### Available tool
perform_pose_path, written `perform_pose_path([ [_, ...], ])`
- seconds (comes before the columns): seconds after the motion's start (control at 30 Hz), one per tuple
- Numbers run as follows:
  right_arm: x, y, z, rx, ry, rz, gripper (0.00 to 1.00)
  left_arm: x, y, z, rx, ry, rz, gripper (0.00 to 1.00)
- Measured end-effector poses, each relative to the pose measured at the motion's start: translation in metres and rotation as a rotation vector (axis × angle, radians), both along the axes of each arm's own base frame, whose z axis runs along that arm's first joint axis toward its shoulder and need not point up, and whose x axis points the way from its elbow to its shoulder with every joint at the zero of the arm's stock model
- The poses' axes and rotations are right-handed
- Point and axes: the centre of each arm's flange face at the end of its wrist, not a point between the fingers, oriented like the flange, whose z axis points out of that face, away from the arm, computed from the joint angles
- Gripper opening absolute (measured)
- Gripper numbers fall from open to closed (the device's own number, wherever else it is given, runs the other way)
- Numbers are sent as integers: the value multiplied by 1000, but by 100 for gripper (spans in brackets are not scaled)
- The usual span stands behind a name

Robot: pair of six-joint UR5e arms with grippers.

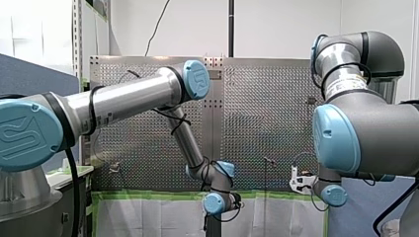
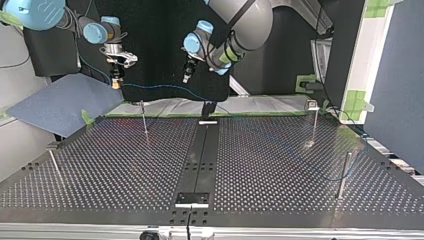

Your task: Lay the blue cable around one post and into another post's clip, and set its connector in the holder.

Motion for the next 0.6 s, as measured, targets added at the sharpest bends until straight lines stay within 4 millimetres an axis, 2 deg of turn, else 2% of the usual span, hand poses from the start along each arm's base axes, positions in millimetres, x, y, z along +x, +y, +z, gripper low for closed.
perform_pose_path([
  [0.4,2,1,0,3,0,3,0,4,-4,5,-21,-48,17,93],
  [0.6,2,1,0,3,0,4,0,12,-7,11,-58,-94,48,93],
])
